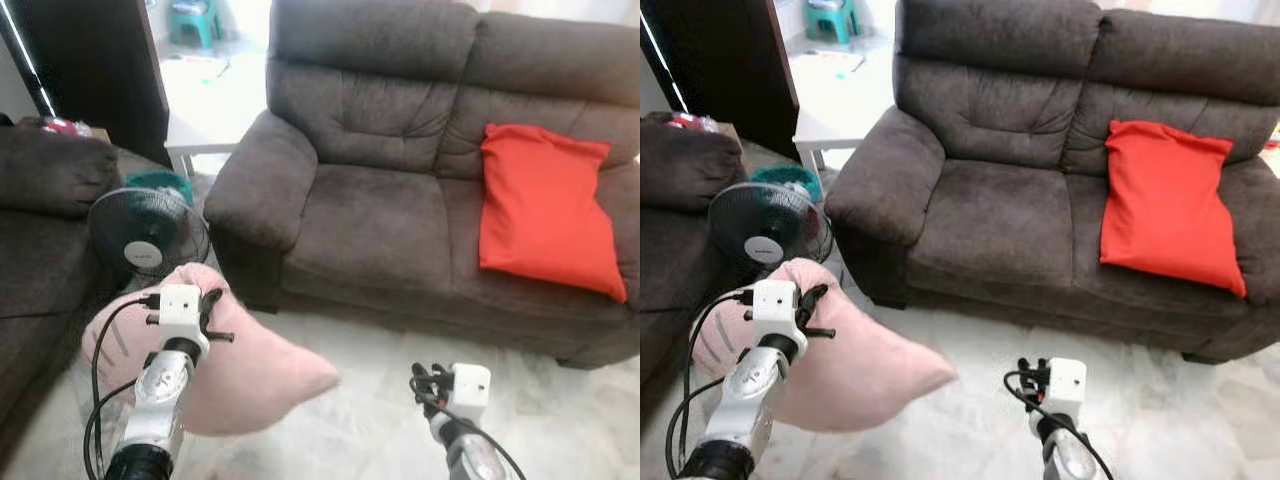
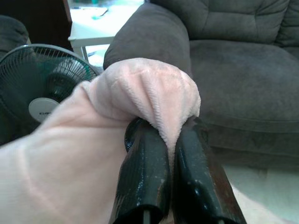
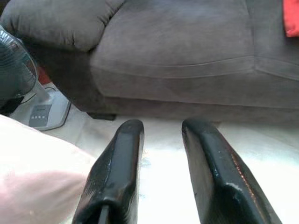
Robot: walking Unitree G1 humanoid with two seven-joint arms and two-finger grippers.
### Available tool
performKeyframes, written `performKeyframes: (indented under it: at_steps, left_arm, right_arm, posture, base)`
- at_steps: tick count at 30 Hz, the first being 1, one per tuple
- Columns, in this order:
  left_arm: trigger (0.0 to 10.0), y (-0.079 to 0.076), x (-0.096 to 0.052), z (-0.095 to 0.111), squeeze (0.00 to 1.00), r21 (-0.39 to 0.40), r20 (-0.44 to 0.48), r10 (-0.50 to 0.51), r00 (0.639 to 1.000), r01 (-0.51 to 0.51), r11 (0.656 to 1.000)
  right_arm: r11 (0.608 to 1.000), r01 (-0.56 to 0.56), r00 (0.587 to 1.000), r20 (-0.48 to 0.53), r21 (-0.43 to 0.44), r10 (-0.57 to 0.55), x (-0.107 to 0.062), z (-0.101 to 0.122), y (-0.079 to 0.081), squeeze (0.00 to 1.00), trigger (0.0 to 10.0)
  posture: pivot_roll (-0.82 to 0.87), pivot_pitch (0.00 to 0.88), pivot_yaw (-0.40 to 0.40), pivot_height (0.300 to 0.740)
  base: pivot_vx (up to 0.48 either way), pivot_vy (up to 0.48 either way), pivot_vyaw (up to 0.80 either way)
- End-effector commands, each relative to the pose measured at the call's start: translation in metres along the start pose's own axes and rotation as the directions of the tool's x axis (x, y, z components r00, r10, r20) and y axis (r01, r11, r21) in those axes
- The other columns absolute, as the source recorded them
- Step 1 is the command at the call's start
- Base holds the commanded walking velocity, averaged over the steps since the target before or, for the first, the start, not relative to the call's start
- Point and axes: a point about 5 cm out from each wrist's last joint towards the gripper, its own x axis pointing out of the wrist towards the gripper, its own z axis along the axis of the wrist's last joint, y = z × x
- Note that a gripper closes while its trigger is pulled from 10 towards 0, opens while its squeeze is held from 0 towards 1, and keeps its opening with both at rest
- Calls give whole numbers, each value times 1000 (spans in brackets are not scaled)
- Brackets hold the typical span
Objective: Move the pillow to the sofa from floor
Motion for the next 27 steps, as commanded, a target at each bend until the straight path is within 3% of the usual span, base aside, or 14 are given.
performKeyframes:
  at_steps: [1, 13, 20, 21, 24, 25, 27]
  left_arm:
    - [10000, -7, 9, 28, 0, 9, 122, -25, 992, 24, 1000]
    - [10000, -8, 8, 34, 0, 17, 134, -49, 990, 47, 999]
    - [10000, -10, 12, 37, 0, 35, 117, -119, 986, 116, 993]
    - [10000, -12, 13, 35, 0, 45, 81, -163, 983, 160, 986]
    - [10000, -13, 13, 33, 0, 50, 68, -178, 982, 174, 983]
    - [10000, -15, 13, 31, 0, 55, 50, -199, 979, 196, 979]
    - [10000, -17, 11, 24, 0, 55, 12, -244, 970, 243, 968]
  right_arm:
    - [1000, 5, 1000, 4, -4, -5, 2, 3, -3, 0, 10000]
    - [1000, 9, 1000, -3, -17, -9, 11, 12, -3, 0, 10000]
    - [999, 7, 999, -33, -51, -9, 34, 38, 2, 0, 10000]
    - [989, -36, 996, -82, -143, 24, 34, 34, 5, 0, 10000]
    - [983, -53, 994, -108, -177, 34, 34, 32, 6, 0, 10000]
    - [971, -74, 988, -151, -226, 40, 32, 26, 6, 0, 10000]
    - [902, -175, 933, -359, -396, 23, 16, -8, 2, 0, 10000]
  posture:
    - [109, 21, -77, 740]
    - [113, 26, -79, 740]
    - [105, 30, -73, 740]
    - [105, 28, -72, 740]
    - [105, 28, -71, 740]
    - [105, 27, -71, 740]
    - [95, 27, -67, 740]
  base:
    - [0, 0, 0]
    - [0, 0, 0]
    - [0, 0, 0]
    - [0, 0, 0]
    - [0, 0, 0]
    - [0, 0, 0]
    - [0, 0, 0]
